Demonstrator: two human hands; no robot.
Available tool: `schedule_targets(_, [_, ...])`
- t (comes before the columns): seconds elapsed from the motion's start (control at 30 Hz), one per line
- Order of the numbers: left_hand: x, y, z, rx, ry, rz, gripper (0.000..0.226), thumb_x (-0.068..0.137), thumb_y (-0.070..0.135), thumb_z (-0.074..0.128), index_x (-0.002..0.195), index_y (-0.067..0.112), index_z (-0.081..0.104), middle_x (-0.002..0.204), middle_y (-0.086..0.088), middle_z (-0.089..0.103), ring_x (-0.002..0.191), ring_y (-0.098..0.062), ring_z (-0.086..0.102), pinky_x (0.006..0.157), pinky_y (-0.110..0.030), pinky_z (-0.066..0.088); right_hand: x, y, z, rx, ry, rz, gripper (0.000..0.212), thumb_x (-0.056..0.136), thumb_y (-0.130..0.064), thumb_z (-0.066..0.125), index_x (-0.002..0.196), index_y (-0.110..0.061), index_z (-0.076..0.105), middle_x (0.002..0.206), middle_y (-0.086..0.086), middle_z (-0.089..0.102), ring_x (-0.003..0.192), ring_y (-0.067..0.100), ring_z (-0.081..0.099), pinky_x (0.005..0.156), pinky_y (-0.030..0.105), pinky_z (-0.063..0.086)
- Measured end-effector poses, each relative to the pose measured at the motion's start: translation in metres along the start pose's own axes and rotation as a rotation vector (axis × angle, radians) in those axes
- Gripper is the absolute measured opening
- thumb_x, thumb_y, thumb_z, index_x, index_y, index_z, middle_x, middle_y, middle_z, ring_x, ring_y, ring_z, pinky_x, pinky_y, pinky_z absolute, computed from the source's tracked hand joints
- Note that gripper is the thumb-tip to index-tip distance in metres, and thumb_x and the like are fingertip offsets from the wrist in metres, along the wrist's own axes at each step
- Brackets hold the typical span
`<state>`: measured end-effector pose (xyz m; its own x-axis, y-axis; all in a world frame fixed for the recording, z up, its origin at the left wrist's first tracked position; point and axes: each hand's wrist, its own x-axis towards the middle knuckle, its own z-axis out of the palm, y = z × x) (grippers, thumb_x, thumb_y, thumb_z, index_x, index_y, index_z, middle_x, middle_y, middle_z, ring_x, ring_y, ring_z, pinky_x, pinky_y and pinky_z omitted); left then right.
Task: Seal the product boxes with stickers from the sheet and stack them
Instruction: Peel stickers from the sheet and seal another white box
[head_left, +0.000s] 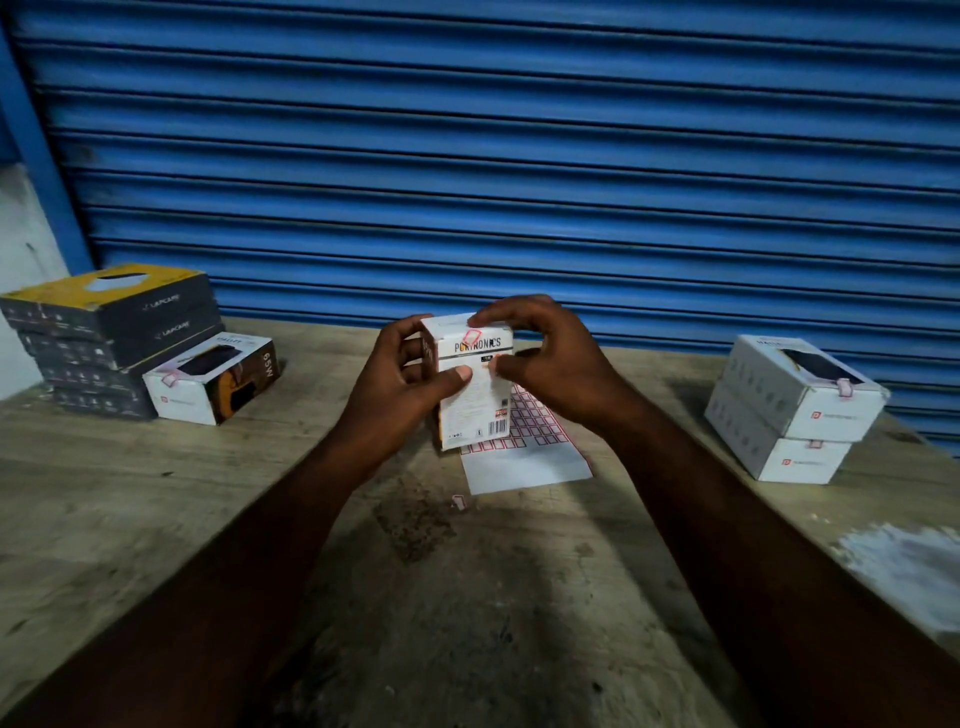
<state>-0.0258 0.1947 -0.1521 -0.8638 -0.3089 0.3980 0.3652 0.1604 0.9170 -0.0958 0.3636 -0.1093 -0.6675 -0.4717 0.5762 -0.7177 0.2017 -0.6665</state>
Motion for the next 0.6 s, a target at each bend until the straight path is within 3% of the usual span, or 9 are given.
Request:
schedule_targets(0.2, [-0.0003, 0.0016, 0.0011, -0.014, 0.011, 0.011, 0.061, 0.084, -0.001, 0.073, 0.137, 0.011, 0.046, 0.119, -0.002, 0.067, 0.096, -0.006, 0.071, 0.072, -0.02, 0.057, 0.0022, -0.0072, 0.0008, -0.023, 0.029, -0.059, 0.041, 0.066, 0.0, 0.076, 0.097, -0.029, 0.073, 0.112, -0.009, 0.063, 0.113, 0.01, 0.059, 0.097, 0.043, 0.051])
schedule_targets(0.43, [0.0009, -0.0014, -0.0018, 0.073, 0.017, 0.048, 0.065, 0.079, 0.006, 0.081, 0.134, 0.016, 0.049, 0.122, -0.004, 0.067, 0.107, -0.019, 0.068, 0.091, -0.044, 0.058, 0.0028, -0.0119, -0.0048, 0.099, -0.019, -0.01, 0.023, 0.074, -0.003, 0.08, 0.093, -0.012, 0.07, 0.102, -0.001, 0.071, 0.1, 0.01, 0.066, 0.095, 0.035, 0.054])
schedule_targets(0.6, [-0.0001, -0.0027, -0.0033, 0.168, 0.016, 0.094, 0.073, 0.069, 0.025, 0.085, 0.133, 0.024, 0.049, 0.122, 0.001, 0.066, 0.109, -0.016, 0.067, 0.092, -0.046, 0.058, 0.0059, -0.0091, -0.0067, -0.054, -0.029, 0.022, 0.024, 0.077, -0.019, 0.082, 0.1, -0.018, 0.076, 0.106, -0.008, 0.071, 0.101, 0.005, 0.065, 0.096, 0.035, 0.053])
